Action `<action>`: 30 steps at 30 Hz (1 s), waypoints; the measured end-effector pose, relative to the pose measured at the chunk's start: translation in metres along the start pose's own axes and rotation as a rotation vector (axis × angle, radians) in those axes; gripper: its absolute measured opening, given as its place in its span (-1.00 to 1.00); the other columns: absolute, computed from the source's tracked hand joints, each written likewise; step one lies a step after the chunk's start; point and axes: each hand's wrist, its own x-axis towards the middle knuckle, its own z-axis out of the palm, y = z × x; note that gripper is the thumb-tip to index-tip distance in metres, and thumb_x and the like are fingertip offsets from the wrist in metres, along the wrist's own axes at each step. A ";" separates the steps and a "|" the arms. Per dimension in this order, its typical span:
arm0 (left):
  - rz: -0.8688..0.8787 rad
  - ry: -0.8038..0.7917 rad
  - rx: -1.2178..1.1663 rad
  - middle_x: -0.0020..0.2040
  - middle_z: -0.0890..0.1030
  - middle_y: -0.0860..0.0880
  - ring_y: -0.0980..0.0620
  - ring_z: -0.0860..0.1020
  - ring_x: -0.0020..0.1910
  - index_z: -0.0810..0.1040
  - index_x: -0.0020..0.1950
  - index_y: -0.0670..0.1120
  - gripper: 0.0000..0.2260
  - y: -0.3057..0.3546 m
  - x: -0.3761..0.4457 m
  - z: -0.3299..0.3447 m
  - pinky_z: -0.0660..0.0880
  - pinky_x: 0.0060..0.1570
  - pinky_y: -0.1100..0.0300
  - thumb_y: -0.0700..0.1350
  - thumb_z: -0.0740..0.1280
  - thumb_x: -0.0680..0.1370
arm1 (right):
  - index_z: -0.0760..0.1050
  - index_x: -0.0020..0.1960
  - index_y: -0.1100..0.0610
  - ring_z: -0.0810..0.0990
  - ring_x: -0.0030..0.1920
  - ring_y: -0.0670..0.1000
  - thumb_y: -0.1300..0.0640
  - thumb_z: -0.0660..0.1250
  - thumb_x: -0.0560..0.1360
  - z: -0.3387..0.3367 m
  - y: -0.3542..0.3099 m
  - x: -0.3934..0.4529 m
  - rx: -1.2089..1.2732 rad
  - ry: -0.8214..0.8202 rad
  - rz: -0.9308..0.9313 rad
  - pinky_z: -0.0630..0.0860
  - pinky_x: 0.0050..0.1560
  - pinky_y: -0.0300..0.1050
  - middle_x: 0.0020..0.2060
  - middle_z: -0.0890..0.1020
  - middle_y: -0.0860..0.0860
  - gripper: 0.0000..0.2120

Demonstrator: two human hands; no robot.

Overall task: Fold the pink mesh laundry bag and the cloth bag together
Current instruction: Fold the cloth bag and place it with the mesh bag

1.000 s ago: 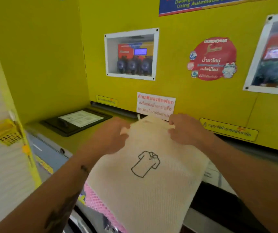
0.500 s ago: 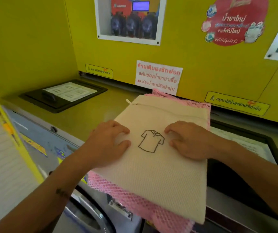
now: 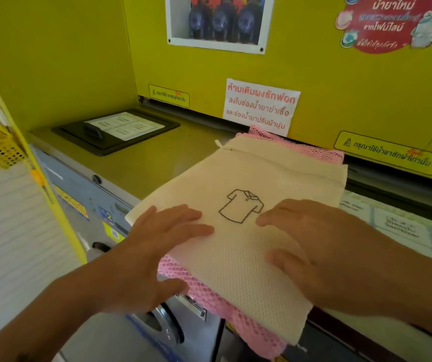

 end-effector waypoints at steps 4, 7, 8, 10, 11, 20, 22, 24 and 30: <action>0.030 0.018 0.380 0.62 -0.17 0.03 -0.02 -0.27 0.58 -0.19 0.58 0.19 0.11 -0.003 0.000 0.035 -0.21 0.49 -0.24 0.28 0.49 0.27 | 0.06 0.55 -0.16 0.32 0.47 0.12 -0.34 0.37 0.38 0.034 -0.017 -0.024 -0.201 -0.216 -0.045 0.31 0.42 0.19 0.52 0.24 -0.01 -0.14; -0.007 0.079 0.484 0.61 -0.05 -0.24 -0.27 -0.14 0.58 -0.16 0.60 -0.01 0.21 -0.003 0.007 0.059 0.00 0.42 -0.44 0.34 0.48 0.19 | 0.46 0.38 0.05 0.61 0.15 0.42 -0.23 0.42 0.34 0.079 -0.016 -0.025 -0.260 -0.006 0.028 0.53 -0.02 0.50 0.22 0.58 0.36 -0.32; -0.013 0.107 0.489 0.60 -0.01 -0.28 -0.30 -0.11 0.57 -0.16 0.60 -0.03 0.19 -0.003 0.009 0.065 0.04 0.40 -0.47 0.32 0.47 0.21 | 0.48 0.37 0.07 0.60 0.13 0.45 -0.27 0.44 0.30 0.089 -0.019 -0.022 -0.278 -0.006 0.064 0.52 -0.04 0.53 0.21 0.58 0.39 -0.27; -0.016 0.192 0.470 0.57 0.06 -0.32 -0.34 -0.04 0.56 -0.09 0.59 -0.06 0.12 -0.003 0.014 0.072 0.06 0.37 -0.49 0.18 0.49 0.22 | 0.47 0.38 0.05 0.58 0.16 0.46 -0.29 0.40 0.32 0.100 -0.025 -0.019 -0.318 -0.021 0.081 0.52 0.01 0.52 0.21 0.58 0.38 -0.27; -0.019 0.228 0.458 0.56 0.09 -0.33 -0.34 -0.02 0.56 -0.04 0.57 -0.07 0.07 -0.003 0.015 0.074 0.06 0.37 -0.50 0.12 0.49 0.22 | 0.47 0.38 0.04 0.58 0.17 0.44 -0.23 0.25 0.47 0.100 -0.028 -0.018 -0.346 -0.008 0.088 0.54 0.02 0.48 0.20 0.59 0.36 -0.43; 0.011 0.385 0.373 0.45 0.41 -0.12 -0.14 0.33 0.47 0.29 0.46 0.00 -0.18 -0.001 0.009 0.061 0.29 0.33 -0.34 0.10 0.53 0.27 | 0.43 0.27 0.01 0.56 -0.28 0.12 0.10 0.57 0.12 0.067 -0.018 -0.019 -0.273 0.177 -0.067 0.54 -0.44 0.01 -0.15 0.59 0.05 -0.26; 0.008 0.394 0.326 0.31 0.52 -0.08 -0.12 0.48 0.31 0.41 0.36 0.03 -0.28 0.004 0.009 0.046 0.44 0.20 -0.23 0.03 0.56 0.23 | 0.38 0.30 -0.07 0.56 -0.28 0.06 0.13 0.51 0.25 0.051 -0.017 -0.021 -0.222 0.164 -0.120 0.57 -0.41 -0.01 -0.14 0.59 -0.03 -0.33; 0.001 0.385 0.296 0.09 0.51 -0.05 -0.07 0.52 0.06 0.55 0.21 0.03 -0.41 0.015 0.008 0.025 0.53 -0.05 -0.06 -0.06 0.55 0.19 | 0.26 0.37 -0.19 0.58 -0.10 0.03 0.13 0.34 0.44 0.038 -0.008 -0.024 -0.083 0.171 -0.155 0.57 -0.13 -0.03 0.01 0.57 -0.11 -0.44; 0.022 0.208 0.151 -0.19 0.50 0.19 0.20 0.51 -0.21 0.59 -0.06 0.18 -0.77 0.051 0.009 -0.055 0.45 -0.31 0.18 -0.10 0.33 0.36 | 0.38 0.22 -0.30 0.52 0.04 -0.22 -0.10 0.10 0.37 -0.002 0.019 -0.024 0.296 0.271 -0.132 0.51 0.06 -0.12 0.03 0.58 -0.32 -0.57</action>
